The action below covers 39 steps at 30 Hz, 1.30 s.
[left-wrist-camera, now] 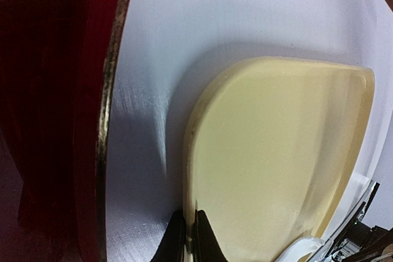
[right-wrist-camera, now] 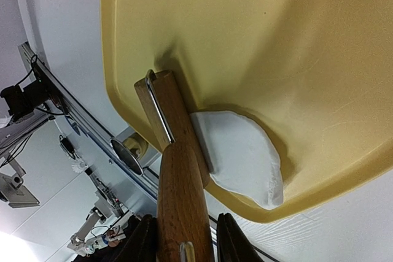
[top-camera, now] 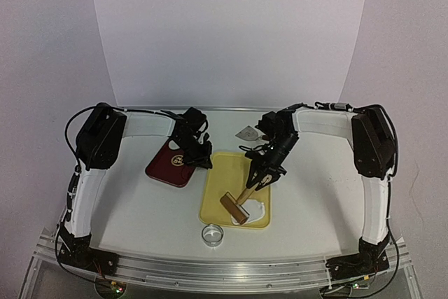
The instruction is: Roll out the dumpling wrappers from the dough
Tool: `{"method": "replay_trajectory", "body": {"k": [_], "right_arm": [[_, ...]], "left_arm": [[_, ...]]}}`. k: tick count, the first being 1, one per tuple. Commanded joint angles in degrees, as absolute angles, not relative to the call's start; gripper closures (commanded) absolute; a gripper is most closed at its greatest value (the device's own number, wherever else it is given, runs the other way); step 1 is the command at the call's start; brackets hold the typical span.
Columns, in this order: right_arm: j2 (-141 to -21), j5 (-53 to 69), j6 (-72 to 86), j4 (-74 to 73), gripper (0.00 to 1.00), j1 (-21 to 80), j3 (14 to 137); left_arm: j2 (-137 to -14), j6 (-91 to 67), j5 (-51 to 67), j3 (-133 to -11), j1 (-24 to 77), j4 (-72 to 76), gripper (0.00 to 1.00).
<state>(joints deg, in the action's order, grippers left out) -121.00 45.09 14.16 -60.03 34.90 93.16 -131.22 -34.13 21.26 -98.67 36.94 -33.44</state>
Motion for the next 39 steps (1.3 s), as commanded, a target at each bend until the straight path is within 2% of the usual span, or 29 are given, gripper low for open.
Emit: {"method": "replay_trajectory", "body": {"k": [1,8,15,24,34,39], "right_arm": [[-124.3,13.78,19.55,-55.61,1.0,35.0,95.03],[-118.93,10.11,18.94,-60.75,1.0,32.4,101.74],[-111.63,14.56,17.49,-64.15,1.0,30.71,104.52],[-106.94,29.09,16.58,-64.94,1.0,30.73,99.91],[-107.16,30.62,13.2,-68.71,1.0,31.21,93.65],[-109.05,28.37,12.97,-68.5,1.0,31.26,94.87]], "left_arm": [[-131.69,-32.17,17.42,-97.11,36.12,-33.07,1.0],[-130.35,-31.47,16.98,-96.25,36.17,-31.82,1.0],[-130.15,-32.52,15.98,-97.82,36.13,-32.16,1.0],[-131.15,-33.4,15.61,-100.48,36.12,-32.85,1.0],[-132.33,-34.24,15.9,-102.12,36.13,-33.12,1.0],[-132.73,-34.45,16.09,-102.3,36.12,-33.21,1.0]]}}
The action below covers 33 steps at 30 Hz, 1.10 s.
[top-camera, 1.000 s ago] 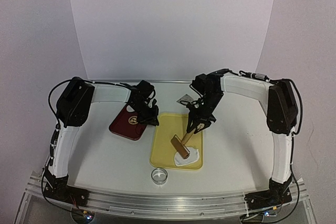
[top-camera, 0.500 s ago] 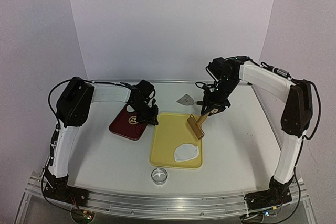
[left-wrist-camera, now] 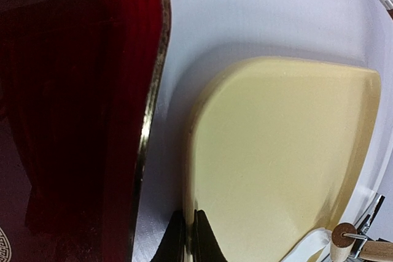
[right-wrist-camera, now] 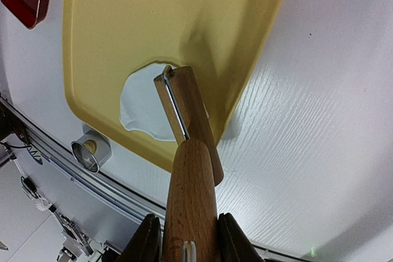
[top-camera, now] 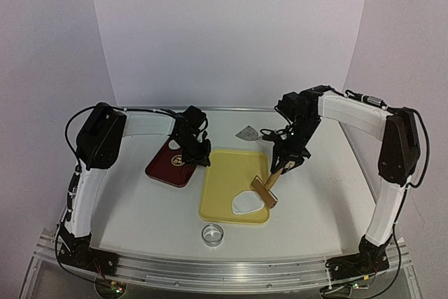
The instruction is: Roll out the dumpling wrappers from the dough
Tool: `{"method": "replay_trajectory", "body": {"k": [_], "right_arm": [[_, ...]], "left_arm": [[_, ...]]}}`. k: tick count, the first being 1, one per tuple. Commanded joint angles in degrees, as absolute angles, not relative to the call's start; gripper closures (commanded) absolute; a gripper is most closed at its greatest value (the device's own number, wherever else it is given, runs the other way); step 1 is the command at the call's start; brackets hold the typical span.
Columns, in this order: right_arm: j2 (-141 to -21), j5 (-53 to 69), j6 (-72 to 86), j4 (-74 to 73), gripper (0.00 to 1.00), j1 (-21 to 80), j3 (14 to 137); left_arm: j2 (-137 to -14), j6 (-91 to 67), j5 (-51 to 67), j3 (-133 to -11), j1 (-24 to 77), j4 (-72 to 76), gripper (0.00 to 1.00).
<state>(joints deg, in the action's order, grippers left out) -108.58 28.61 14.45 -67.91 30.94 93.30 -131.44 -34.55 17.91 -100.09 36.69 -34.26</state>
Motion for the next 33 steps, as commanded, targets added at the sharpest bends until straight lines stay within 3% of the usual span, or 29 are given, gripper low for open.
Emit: {"method": "replay_trajectory", "body": {"k": [1,12,20,33], "right_arm": [[-109.5,28.17,12.78,-68.47,1.0,31.21,95.14],[-113.7,25.99,11.86,-68.5,1.0,31.63,96.4],[-115.7,13.89,15.25,-71.5,1.0,32.44,95.0],[-117.72,18.13,14.9,-57.27,1.0,35.57,82.27]], "left_arm": [[-132.82,-34.51,16.08,-102.3,36.13,-33.16,1.0],[-133.42,-34.98,16.09,-103.1,36.12,-33.31,1.0],[-133.49,-35.01,15.79,-103.27,36.12,-33.58,1.0],[-133.49,-35.03,16.0,-103.19,36.12,-33.49,1.0]]}}
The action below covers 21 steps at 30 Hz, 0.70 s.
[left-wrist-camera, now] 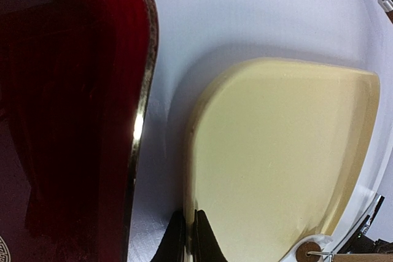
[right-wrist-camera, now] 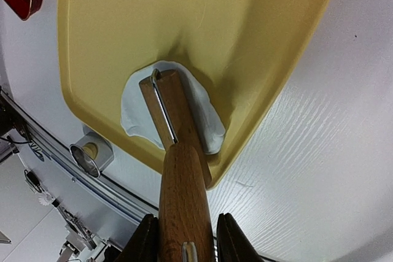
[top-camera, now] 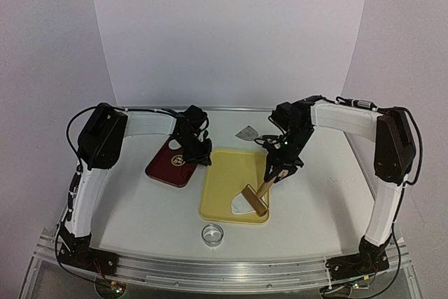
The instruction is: Roll out the dumpling wrappers from the dough
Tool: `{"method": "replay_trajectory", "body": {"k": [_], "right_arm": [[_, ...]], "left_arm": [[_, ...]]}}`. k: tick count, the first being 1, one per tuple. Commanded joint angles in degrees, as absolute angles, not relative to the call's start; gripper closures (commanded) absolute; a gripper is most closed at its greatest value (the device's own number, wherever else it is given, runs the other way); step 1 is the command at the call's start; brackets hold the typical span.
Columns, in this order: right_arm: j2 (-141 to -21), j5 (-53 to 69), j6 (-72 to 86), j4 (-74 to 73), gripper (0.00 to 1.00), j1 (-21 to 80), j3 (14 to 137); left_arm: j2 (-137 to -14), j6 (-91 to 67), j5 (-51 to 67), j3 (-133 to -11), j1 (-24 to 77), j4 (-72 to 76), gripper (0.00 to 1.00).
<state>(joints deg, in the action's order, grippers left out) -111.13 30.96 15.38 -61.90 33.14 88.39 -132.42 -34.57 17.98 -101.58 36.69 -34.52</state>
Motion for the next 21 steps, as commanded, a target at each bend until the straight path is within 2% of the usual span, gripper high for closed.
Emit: {"method": "replay_trajectory", "body": {"k": [1,21], "right_arm": [[-118.0,18.03,14.86,-56.59,1.0,35.8,81.78],[-120.83,14.37,16.24,-52.8,1.0,40.44,83.26]], "left_arm": [[-133.42,-34.99,16.0,-103.14,36.12,-33.58,1.0],[-131.67,-34.43,15.97,-100.69,36.13,-33.46,1.0]]}}
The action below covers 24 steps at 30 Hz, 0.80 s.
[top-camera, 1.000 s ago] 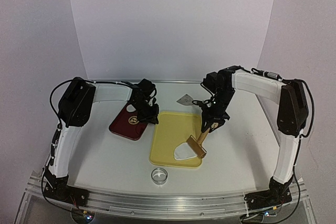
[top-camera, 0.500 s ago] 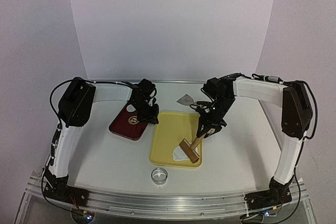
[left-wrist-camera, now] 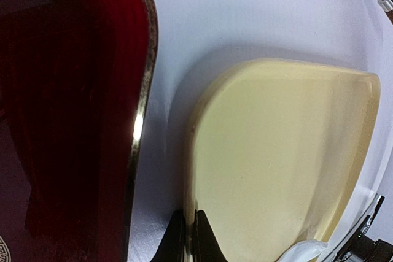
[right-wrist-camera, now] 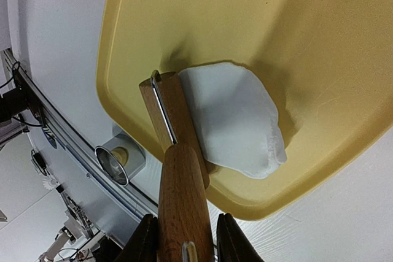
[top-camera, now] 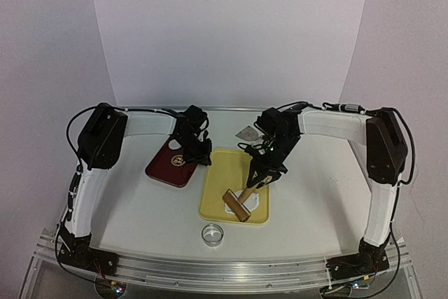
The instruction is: Roll out the dumpling wrappers from the dough
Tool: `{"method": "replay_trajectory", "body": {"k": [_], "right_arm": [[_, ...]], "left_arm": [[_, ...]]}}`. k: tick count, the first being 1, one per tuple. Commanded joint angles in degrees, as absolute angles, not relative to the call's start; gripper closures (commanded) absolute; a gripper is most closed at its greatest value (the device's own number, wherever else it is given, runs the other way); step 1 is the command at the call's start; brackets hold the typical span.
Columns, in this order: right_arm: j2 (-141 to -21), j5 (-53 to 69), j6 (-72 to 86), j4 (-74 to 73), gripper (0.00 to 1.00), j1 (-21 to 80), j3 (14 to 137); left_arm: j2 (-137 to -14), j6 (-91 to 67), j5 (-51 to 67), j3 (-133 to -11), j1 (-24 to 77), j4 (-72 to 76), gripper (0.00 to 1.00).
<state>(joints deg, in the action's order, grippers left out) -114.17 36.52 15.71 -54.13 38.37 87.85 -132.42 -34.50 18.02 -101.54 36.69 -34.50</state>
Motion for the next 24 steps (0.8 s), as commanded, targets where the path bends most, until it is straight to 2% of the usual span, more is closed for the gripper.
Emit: {"method": "replay_trajectory", "body": {"k": [1,5,13,24], "right_arm": [[-120.25,13.12,16.94,-53.24,1.0,40.43,83.34],[-117.79,8.64,18.41,-56.8,1.0,39.63,83.02],[-112.74,6.97,17.3,-59.44,1.0,31.72,78.31],[-114.74,8.36,16.45,-60.0,1.0,29.22,79.92]], "left_arm": [[-131.55,-34.38,15.73,-100.48,36.12,-33.52,1.0],[-130.81,-34.28,14.83,-99.33,35.89,-33.42,1.0],[-130.25,-34.45,14.55,-98.09,35.1,-32.41,1.0],[-132.76,-33.36,14.87,-102.4,34.51,-34.02,1.0]]}}
